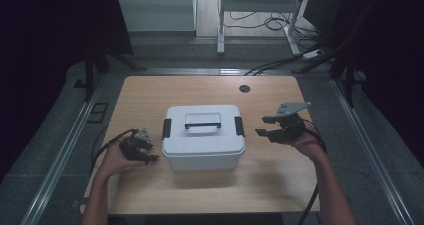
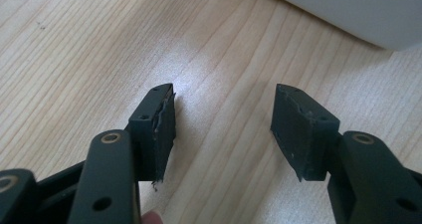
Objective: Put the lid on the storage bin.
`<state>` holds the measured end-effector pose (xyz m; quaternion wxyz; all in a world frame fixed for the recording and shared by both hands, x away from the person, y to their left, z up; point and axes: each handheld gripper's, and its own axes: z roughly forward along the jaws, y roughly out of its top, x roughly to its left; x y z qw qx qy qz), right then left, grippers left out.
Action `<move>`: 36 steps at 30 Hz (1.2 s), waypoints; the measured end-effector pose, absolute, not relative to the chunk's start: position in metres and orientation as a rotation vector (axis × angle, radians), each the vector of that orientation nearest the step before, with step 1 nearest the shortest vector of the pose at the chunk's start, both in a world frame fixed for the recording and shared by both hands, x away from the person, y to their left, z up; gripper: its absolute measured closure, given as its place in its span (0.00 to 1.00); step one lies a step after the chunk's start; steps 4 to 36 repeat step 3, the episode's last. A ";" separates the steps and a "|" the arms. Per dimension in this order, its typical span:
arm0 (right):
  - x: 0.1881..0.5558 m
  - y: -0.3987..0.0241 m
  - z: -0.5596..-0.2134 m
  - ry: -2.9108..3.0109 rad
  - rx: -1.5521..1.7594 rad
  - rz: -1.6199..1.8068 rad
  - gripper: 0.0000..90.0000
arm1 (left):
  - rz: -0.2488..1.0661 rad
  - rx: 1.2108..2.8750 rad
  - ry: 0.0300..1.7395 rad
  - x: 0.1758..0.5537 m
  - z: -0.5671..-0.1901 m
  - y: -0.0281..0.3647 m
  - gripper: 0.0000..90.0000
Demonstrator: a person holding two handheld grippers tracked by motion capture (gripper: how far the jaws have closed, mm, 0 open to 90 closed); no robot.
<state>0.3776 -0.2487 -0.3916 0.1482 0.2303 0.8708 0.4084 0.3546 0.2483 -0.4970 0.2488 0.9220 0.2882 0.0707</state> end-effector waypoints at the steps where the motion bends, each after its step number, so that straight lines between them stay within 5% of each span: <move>1: 0.377 -0.250 -0.392 2.498 0.664 1.177 0.50 | 0.190 2.505 0.788 0.354 -0.497 0.248 0.47; 36: 0.376 -0.251 -0.393 2.490 0.671 1.180 0.49 | 0.190 2.501 0.785 0.355 -0.498 0.248 0.47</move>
